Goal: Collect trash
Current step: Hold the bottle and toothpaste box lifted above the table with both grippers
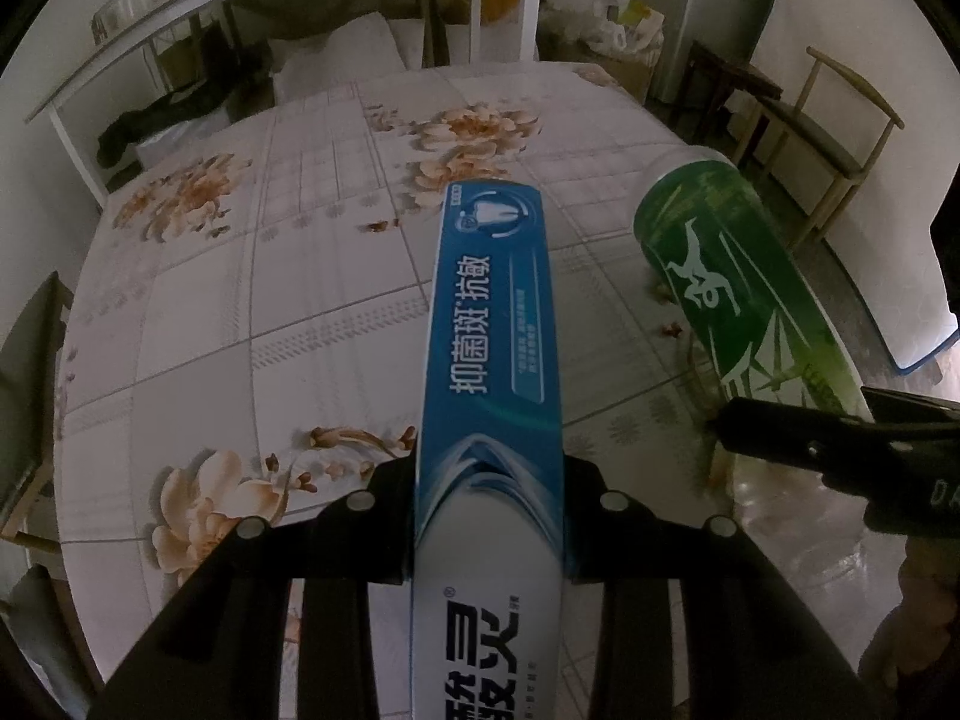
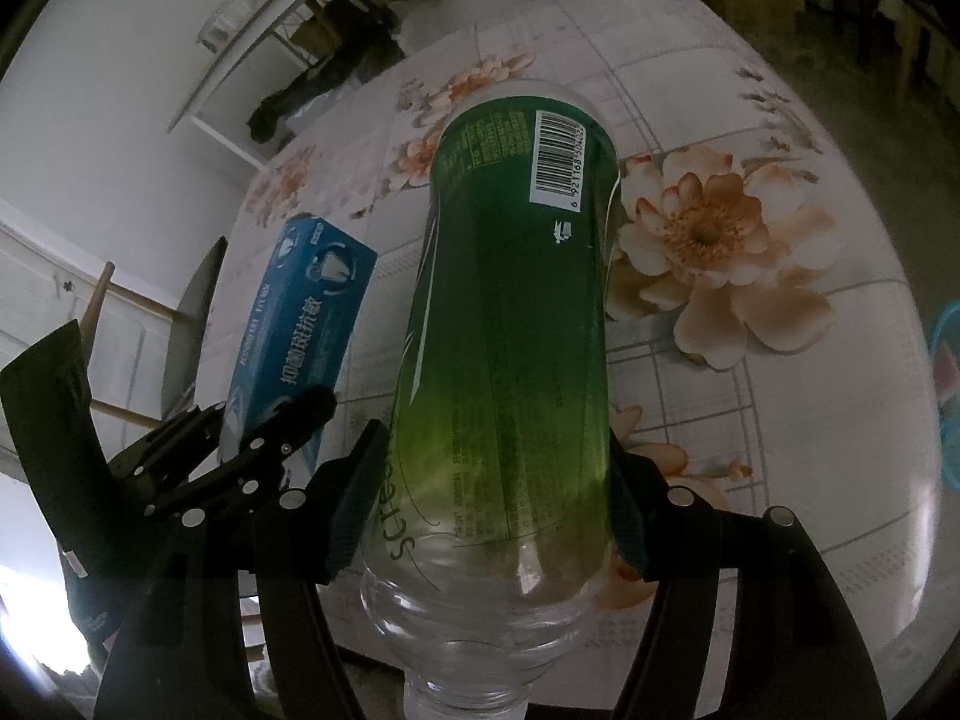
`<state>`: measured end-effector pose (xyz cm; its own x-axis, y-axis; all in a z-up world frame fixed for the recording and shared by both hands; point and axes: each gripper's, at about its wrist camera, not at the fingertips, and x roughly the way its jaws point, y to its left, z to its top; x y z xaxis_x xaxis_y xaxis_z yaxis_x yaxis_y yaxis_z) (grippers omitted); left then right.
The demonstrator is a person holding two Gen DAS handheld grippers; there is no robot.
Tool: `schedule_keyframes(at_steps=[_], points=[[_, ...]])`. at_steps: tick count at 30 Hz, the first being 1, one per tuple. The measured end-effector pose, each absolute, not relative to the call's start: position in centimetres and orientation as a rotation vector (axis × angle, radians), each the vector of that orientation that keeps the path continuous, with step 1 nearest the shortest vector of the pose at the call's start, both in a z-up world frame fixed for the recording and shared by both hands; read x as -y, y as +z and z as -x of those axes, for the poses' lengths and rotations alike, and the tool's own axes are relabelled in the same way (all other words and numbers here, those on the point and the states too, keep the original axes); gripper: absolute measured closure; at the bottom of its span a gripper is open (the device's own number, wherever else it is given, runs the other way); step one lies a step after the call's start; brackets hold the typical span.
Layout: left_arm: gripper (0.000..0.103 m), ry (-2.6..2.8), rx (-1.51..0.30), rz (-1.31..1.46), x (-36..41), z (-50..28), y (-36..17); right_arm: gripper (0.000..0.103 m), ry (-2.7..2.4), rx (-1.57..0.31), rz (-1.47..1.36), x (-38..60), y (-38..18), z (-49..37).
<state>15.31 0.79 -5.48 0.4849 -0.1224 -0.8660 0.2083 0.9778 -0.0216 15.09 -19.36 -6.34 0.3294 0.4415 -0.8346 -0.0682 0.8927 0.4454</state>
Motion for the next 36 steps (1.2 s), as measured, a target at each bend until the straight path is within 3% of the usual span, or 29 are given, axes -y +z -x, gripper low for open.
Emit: schedule_keyframes(at_steps=[36], points=[[0.071, -0.184, -1.022, -0.085, -0.94, -14.86, -4.72, 0.04, 0.339, -1.195, -0.378, 19.94, -5.73, -15.17]])
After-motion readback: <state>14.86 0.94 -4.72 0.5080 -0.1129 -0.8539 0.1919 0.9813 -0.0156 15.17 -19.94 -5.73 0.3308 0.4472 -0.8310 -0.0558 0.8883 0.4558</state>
